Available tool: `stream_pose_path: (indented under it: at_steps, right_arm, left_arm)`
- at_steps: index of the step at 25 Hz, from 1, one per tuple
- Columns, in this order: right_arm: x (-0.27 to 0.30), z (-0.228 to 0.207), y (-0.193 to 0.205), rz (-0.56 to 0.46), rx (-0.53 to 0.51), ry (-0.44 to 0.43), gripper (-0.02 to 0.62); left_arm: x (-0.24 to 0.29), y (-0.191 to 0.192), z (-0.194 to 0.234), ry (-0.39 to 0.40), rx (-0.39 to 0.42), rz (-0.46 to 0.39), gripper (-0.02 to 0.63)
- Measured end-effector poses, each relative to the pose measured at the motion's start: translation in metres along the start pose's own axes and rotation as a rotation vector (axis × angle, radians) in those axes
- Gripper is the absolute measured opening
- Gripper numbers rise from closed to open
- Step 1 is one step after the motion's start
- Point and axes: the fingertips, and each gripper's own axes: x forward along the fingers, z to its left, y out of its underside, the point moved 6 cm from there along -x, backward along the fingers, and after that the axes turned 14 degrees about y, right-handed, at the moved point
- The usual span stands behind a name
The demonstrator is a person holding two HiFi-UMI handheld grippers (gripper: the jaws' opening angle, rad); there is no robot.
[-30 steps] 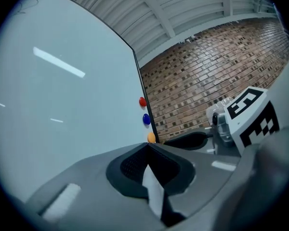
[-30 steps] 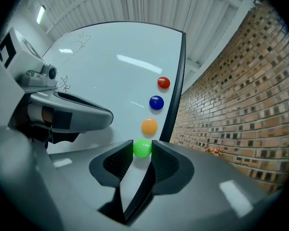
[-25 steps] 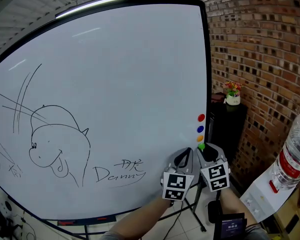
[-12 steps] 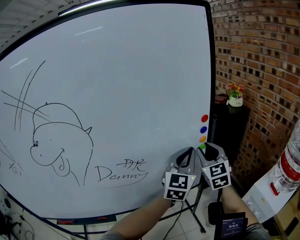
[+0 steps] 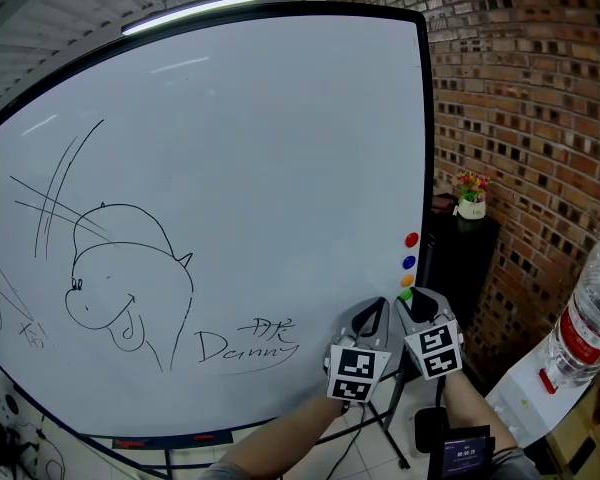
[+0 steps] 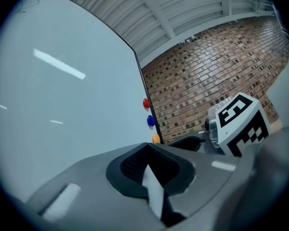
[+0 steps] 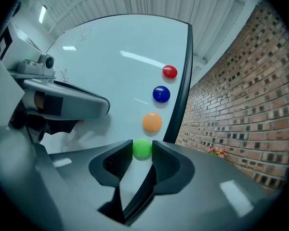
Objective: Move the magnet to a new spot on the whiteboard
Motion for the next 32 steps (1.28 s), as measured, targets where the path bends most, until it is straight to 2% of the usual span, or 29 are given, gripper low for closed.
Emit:
stream_pose_path:
  at_steps: [7,12,15,17,18,25,32]
  right_arm:
    - [-0.003,-0.002,-0.001,0.001,-0.001,-0.006,0.172]
    - [-0.017,0.003,-0.008,-0.021,-0.011,0.006,0.167]
    - [-0.032,0.012,-0.014,-0.039,0.003,0.015,0.115]
    - [-0.044,0.020,-0.021,-0.048,0.014,0.018,0.011]
    - [-0.051,0.025,-0.025,-0.051,0.023,0.015,0.006]
    - [-0.093,0.090,-0.072,-0.104,0.082,-0.048,0.006]
    - [-0.134,0.179,-0.120,-0.143,0.102,-0.116,0.006]
  left_arm:
    - [-0.004,-0.003,0.001,-0.005,0.008,-0.006,-0.002]
    - [-0.012,0.003,0.003,-0.013,-0.007,-0.002,-0.002]
    - [-0.022,0.006,0.004,-0.021,-0.027,-0.003,-0.002]
    - [-0.031,0.006,0.002,-0.023,-0.033,-0.006,-0.002]
    - [-0.037,0.005,0.000,-0.023,-0.034,-0.009,-0.002]
    - [-0.110,-0.009,-0.002,-0.049,-0.032,-0.026,-0.002]
    - [-0.221,-0.017,0.015,-0.122,-0.032,-0.005,-0.002]
